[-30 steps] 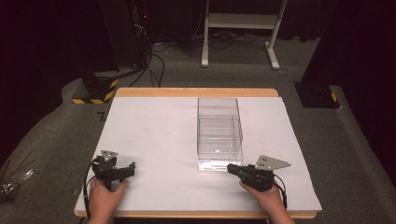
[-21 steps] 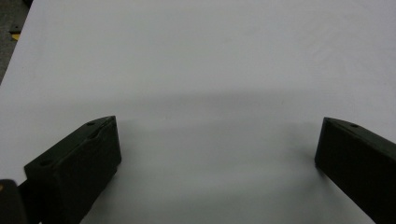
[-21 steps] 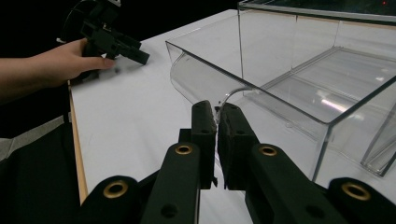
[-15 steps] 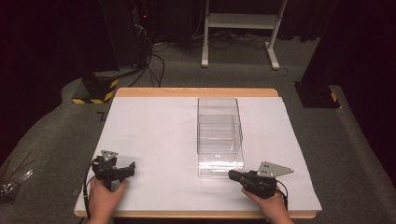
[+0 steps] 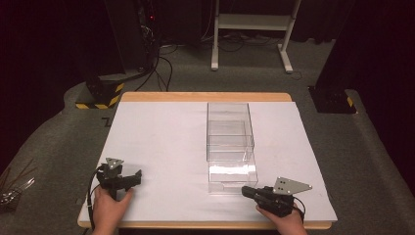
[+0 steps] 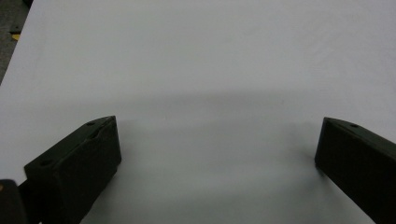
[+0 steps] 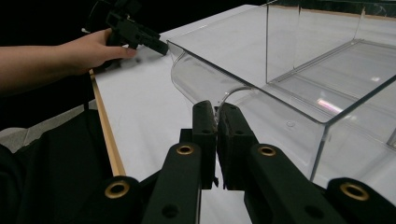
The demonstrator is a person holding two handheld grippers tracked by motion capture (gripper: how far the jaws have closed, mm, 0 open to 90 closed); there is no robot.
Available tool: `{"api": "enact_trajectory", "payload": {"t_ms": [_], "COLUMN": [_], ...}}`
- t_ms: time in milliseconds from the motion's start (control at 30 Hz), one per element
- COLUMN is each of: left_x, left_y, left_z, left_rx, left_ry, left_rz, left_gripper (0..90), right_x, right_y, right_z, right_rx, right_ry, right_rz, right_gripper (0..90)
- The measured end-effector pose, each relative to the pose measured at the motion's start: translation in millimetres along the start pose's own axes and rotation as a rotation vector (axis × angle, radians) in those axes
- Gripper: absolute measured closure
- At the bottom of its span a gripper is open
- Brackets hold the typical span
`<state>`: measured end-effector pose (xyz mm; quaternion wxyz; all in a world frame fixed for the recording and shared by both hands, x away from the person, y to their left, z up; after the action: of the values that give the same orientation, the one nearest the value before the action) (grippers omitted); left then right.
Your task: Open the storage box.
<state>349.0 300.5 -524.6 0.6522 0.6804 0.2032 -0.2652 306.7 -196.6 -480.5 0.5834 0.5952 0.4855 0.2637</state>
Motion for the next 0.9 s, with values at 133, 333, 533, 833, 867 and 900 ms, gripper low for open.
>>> {"api": "enact_trajectory", "payload": {"t_ms": [133,333,533,833,867,900], "left_x": [0.0,0.0,0.0,0.0,0.0,0.0], "left_y": [0.0,0.0,0.0,0.0,0.0,0.0], "left_z": [0.0,0.0,0.0,0.0,0.0,0.0], "left_rx": [0.000,0.000,0.000,0.000,0.000,0.000], "left_ry": [0.000,0.000,0.000,0.000,0.000,0.000], "left_rz": [0.000,0.000,0.000,0.000,0.000,0.001], "left_gripper": [0.4,0.4,0.4,0.4,0.4,0.4], "right_x": [-0.9,-5.4,-7.7,-15.3,-15.3,-17.2], "right_y": [-0.4,-1.9,-5.5,-1.3,-1.3,-0.5], "right_z": [-3.2,-11.0,-12.6,-11.4,-11.4,-11.3], "right_rx": [-0.004,-0.015,-0.016,-0.003,-0.003,-0.003], "right_ry": [0.010,0.023,0.023,0.012,0.012,0.012], "right_rz": [-0.004,-0.018,-0.022,0.009,0.009,0.013], "right_gripper": [86.3,86.6,86.5,77.1,77.1,77.3]}}
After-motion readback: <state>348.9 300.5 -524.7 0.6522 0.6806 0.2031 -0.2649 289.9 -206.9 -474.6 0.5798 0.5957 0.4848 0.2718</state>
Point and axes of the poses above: each handheld gripper's, and its own axes: x roughly forward along the jaws, y roughly out of its top, z roughly to its right, the point moved 2 cm from there along x, roughly forward along the jaws, and after that the axes turned 6 degrees about z, right-handed, at the moved point
